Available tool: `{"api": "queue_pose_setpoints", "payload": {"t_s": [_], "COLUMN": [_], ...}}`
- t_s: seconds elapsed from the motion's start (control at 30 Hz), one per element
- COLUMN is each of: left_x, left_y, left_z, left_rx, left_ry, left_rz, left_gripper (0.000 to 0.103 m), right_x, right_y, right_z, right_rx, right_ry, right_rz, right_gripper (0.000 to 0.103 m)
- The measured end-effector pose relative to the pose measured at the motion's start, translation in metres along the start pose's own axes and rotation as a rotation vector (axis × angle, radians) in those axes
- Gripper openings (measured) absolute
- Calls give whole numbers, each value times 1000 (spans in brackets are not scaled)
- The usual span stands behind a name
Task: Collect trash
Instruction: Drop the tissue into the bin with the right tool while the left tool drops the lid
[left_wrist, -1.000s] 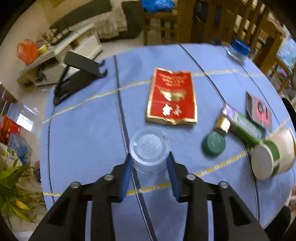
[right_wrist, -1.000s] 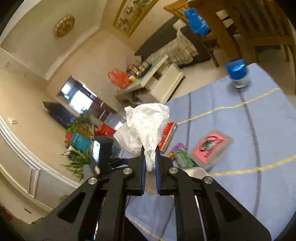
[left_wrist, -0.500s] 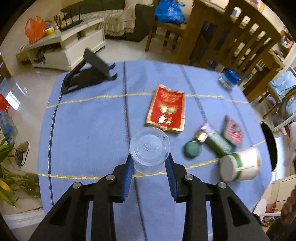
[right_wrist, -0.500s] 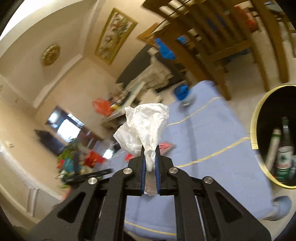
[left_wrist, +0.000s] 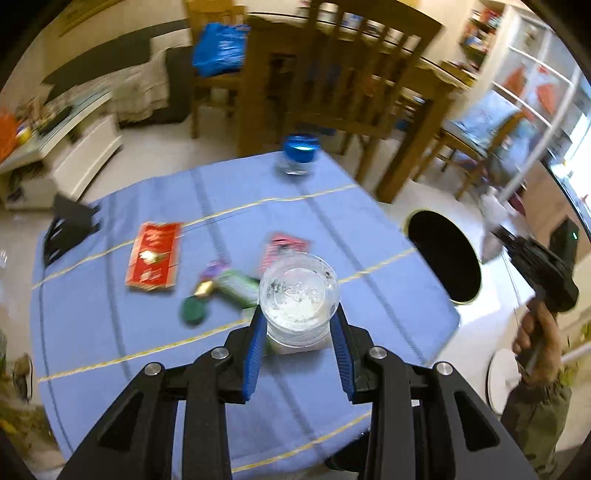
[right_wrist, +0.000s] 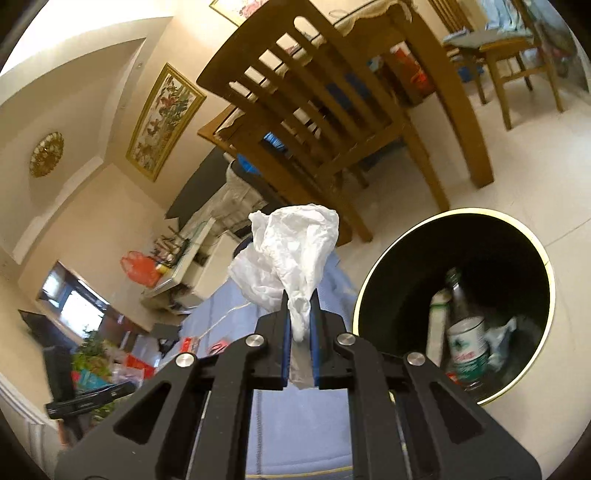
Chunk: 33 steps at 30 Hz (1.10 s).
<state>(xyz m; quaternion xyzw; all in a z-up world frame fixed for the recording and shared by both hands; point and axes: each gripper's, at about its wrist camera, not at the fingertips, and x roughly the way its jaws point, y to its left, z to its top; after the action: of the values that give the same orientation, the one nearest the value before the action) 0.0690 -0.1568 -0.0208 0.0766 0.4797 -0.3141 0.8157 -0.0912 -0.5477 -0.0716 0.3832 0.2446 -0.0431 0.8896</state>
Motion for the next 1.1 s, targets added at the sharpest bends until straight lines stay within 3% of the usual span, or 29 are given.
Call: {"api": "queue_pose_setpoints", "payload": {"t_s": [0.13,0.23,0.3,0.37,0.53,0.7,0.93,1.0,1.07,1.1], "left_x": [17,31,42,53,78,104,142,148,152,152], "left_y": [-38,-67,-85,-98,-125,-153,-208,-222,-232,-235], "left_z": [8,12,13,15,19,29,53,59,61,62], "left_rx": [65,105,132,156,212,255,320,333,348,357], "left_ry": [17,31,48,63,96,118,118,108,88,66], "left_rz": [-28,-47,-63,-70,-65,-64,-106,-124,-111,-84], "left_gripper": [33,33,33,33,33,33,35,37,70,73], "right_x": [0,13,35,44,24,-9,-39,-43,-46,-47], "right_y": [-11,-33,-58,-79,-111,-135,-155,-161,-166,-168], "right_z": [3,-2,-6,-11,-17,-17,-11,-11,-11,-12], "right_rx": [-66,-71,-52,-22,50,104,119,123,127,131], "right_ry": [-34,-10,79,113,58,-13,-46,-46,-43,-44], "right_rz": [-116,-182,-241,-307,-284,-295,-314,-321,-321,-321], "right_gripper": [9,11,21,61,78,82,86,86,86,86]}}
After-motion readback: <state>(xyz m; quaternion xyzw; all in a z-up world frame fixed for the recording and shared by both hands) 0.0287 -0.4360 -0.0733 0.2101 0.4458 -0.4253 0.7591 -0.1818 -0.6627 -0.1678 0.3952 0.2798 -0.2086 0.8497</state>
